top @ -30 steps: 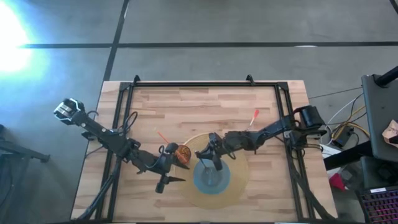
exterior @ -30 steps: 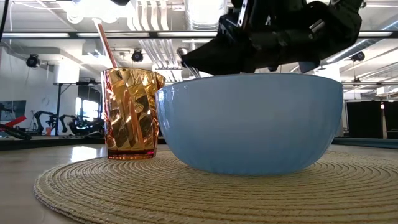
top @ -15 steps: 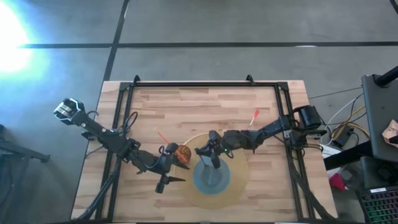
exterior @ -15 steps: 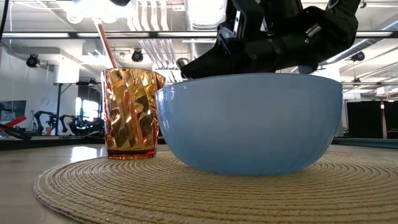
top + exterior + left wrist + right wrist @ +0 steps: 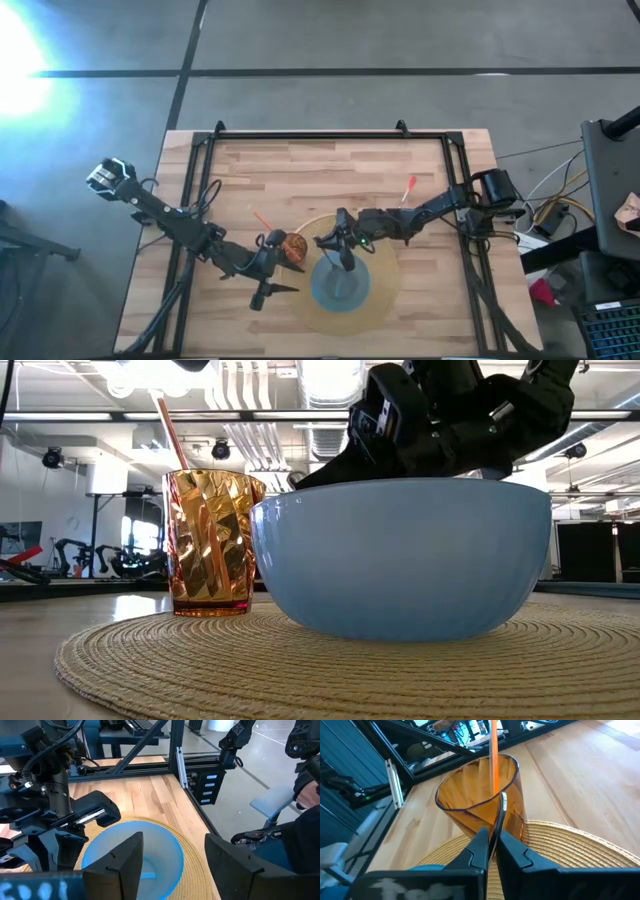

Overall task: Pick & Place Utensil
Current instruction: Put the fork into the bowl, then put the spoon into the bowl

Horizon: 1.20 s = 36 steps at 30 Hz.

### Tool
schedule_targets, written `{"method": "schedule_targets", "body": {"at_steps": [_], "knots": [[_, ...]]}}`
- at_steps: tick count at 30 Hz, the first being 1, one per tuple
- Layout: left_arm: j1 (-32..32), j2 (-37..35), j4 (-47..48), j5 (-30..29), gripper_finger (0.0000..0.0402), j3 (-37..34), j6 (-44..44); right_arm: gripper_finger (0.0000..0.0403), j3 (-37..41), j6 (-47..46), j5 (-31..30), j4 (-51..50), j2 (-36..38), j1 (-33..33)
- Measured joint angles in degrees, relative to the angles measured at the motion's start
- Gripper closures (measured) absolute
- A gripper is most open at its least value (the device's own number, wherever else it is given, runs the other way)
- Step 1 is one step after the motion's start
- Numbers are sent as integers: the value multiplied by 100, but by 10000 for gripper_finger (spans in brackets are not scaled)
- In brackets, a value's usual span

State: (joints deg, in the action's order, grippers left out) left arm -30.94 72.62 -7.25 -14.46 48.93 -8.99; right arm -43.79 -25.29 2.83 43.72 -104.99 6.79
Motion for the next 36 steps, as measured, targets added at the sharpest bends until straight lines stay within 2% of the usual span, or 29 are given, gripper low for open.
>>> {"method": "schedule_targets", "body": {"at_steps": [14,36], "knots": [[0,0,-1,0,197,0,-165,375,7,-2,18,-310,-2,4],[0,0,0,0,197,0,-440,279,15,-1,3,-504,26,4]]}}
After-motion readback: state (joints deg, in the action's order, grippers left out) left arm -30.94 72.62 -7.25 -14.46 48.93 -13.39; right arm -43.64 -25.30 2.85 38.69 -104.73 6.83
